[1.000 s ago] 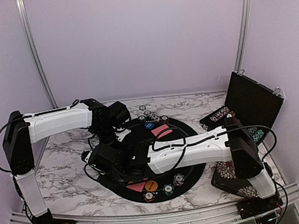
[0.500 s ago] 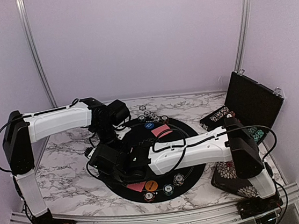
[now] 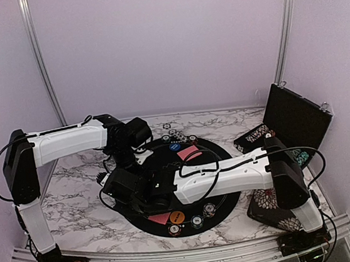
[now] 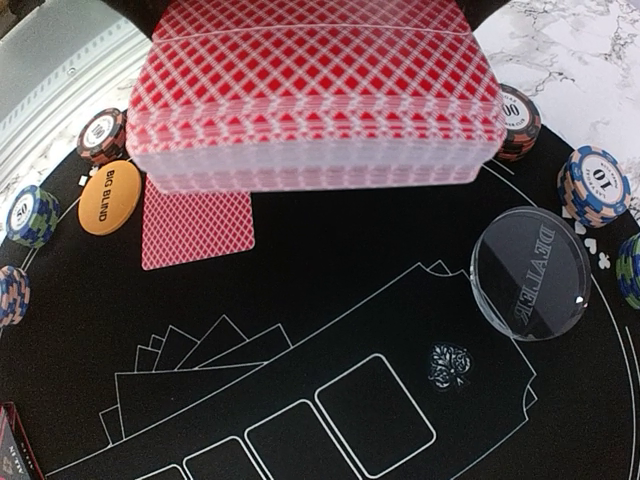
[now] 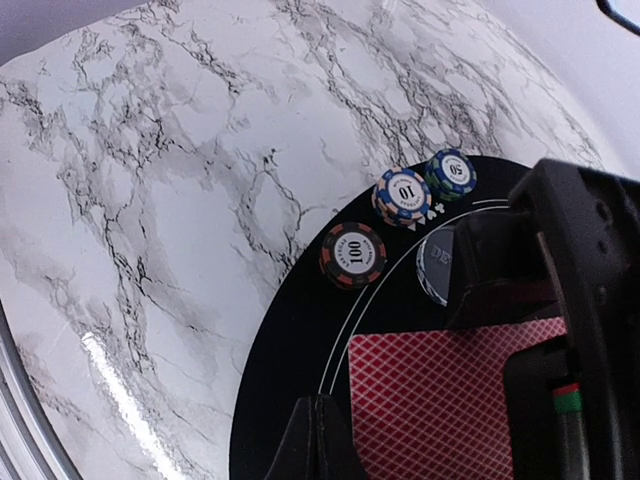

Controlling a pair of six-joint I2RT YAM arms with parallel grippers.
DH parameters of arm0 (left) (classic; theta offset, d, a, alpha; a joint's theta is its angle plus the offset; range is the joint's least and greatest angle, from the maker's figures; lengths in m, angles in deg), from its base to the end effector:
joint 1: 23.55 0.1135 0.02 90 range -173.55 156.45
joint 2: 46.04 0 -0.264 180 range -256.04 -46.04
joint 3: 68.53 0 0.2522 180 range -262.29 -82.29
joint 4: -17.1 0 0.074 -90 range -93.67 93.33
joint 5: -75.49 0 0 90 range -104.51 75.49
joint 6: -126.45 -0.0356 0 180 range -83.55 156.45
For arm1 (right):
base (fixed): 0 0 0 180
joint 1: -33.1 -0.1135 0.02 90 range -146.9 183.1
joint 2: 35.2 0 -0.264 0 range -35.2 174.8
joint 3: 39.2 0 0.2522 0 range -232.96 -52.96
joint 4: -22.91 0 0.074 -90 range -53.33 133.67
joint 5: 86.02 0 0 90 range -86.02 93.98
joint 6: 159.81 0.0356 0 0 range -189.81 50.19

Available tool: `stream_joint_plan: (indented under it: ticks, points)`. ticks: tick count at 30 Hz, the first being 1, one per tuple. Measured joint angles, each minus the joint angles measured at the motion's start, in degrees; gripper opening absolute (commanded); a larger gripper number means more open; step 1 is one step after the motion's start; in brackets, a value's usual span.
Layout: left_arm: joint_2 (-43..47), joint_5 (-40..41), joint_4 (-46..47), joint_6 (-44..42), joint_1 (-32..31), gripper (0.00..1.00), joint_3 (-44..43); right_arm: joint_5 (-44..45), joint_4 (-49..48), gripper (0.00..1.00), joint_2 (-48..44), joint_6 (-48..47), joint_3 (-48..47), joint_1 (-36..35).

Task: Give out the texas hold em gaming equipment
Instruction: Adjust the poker card at the face-down deck piles.

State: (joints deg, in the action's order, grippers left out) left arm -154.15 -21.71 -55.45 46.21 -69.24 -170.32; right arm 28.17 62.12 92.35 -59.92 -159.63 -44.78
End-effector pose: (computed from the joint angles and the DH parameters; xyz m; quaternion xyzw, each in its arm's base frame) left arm 0.2579 -0.2706 0.2294 0.3122 0.9430 -0.1003 0.0566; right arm 0.1202 0.4904 0.2145 -0.4429 0.7961 0.1119 0.3969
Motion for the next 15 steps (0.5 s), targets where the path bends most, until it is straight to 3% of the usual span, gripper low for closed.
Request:
stream_joint_plan:
  ticks: [8, 15]
  points:
    - [0.0, -0.8, -1.2, -0.4, 0.0, 0.46, 0.0, 1.1, 2.4, 0.00, 0.0, -0.6, -6.8, -0.6]
    - [0.0, -1.2, -1.3, -0.5, 0.0, 0.46, 0.0, 1.2, 4.1, 0.00, 0.7, -0.7, -7.3, -0.6]
